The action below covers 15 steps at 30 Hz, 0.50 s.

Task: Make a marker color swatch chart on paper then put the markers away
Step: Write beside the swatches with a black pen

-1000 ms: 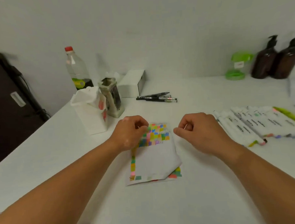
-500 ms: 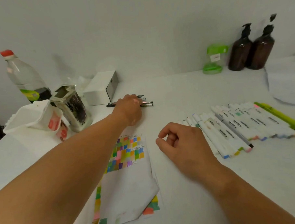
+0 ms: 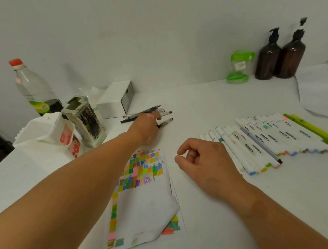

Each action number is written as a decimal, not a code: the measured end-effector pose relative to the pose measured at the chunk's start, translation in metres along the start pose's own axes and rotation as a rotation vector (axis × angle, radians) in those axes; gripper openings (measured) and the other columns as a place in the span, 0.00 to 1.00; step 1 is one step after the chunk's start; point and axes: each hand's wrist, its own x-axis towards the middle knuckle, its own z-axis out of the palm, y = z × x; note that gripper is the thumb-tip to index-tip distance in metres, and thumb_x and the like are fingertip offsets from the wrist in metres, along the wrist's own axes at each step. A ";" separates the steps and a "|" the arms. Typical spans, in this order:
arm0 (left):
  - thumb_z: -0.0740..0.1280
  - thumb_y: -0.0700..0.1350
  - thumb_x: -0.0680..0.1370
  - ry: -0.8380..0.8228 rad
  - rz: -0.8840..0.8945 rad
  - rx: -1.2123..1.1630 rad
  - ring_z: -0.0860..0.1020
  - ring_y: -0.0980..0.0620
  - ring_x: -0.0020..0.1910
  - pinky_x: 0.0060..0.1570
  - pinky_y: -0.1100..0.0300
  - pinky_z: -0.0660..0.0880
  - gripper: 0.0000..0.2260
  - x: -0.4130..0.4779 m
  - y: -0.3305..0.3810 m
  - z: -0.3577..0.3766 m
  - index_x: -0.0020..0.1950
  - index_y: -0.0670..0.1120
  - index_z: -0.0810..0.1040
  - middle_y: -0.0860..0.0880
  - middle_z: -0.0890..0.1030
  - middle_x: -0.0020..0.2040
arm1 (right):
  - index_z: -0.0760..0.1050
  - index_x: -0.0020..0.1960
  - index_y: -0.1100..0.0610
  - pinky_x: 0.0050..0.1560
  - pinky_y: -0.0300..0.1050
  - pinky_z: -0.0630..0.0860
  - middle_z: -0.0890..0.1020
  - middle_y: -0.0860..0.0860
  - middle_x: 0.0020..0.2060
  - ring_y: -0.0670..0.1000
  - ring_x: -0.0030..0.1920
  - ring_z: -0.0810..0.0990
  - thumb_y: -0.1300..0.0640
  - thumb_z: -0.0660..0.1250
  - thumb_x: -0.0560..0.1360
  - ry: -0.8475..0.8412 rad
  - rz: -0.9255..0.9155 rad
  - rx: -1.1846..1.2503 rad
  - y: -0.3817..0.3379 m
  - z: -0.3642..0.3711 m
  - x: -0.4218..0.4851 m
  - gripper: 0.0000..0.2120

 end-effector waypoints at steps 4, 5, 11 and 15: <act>0.65 0.38 0.80 0.066 -0.086 -0.346 0.77 0.54 0.47 0.48 0.65 0.73 0.17 -0.030 0.007 -0.025 0.68 0.49 0.75 0.50 0.80 0.54 | 0.78 0.42 0.43 0.34 0.31 0.70 0.80 0.41 0.31 0.41 0.33 0.77 0.47 0.73 0.74 0.003 0.010 -0.007 -0.003 -0.003 -0.002 0.05; 0.65 0.38 0.80 0.066 -0.135 -0.518 0.79 0.52 0.48 0.48 0.63 0.75 0.16 -0.041 0.009 -0.033 0.67 0.51 0.77 0.51 0.80 0.53 | 0.78 0.42 0.43 0.34 0.31 0.70 0.81 0.39 0.33 0.41 0.33 0.77 0.46 0.73 0.74 -0.004 0.009 -0.008 -0.003 -0.003 -0.002 0.05; 0.64 0.32 0.78 -0.078 -0.258 -1.461 0.82 0.49 0.44 0.48 0.55 0.81 0.14 -0.126 -0.005 -0.054 0.55 0.46 0.84 0.48 0.80 0.42 | 0.77 0.44 0.40 0.45 0.34 0.71 0.80 0.36 0.34 0.38 0.38 0.78 0.44 0.73 0.74 -0.077 -0.003 -0.020 -0.013 0.005 -0.009 0.05; 0.67 0.31 0.75 -0.012 -0.250 -1.741 0.81 0.47 0.45 0.44 0.55 0.80 0.11 -0.156 -0.008 -0.036 0.53 0.41 0.81 0.43 0.80 0.45 | 0.76 0.59 0.37 0.42 0.35 0.72 0.83 0.37 0.46 0.39 0.36 0.77 0.36 0.70 0.74 -0.197 0.013 -0.017 -0.025 0.017 -0.014 0.15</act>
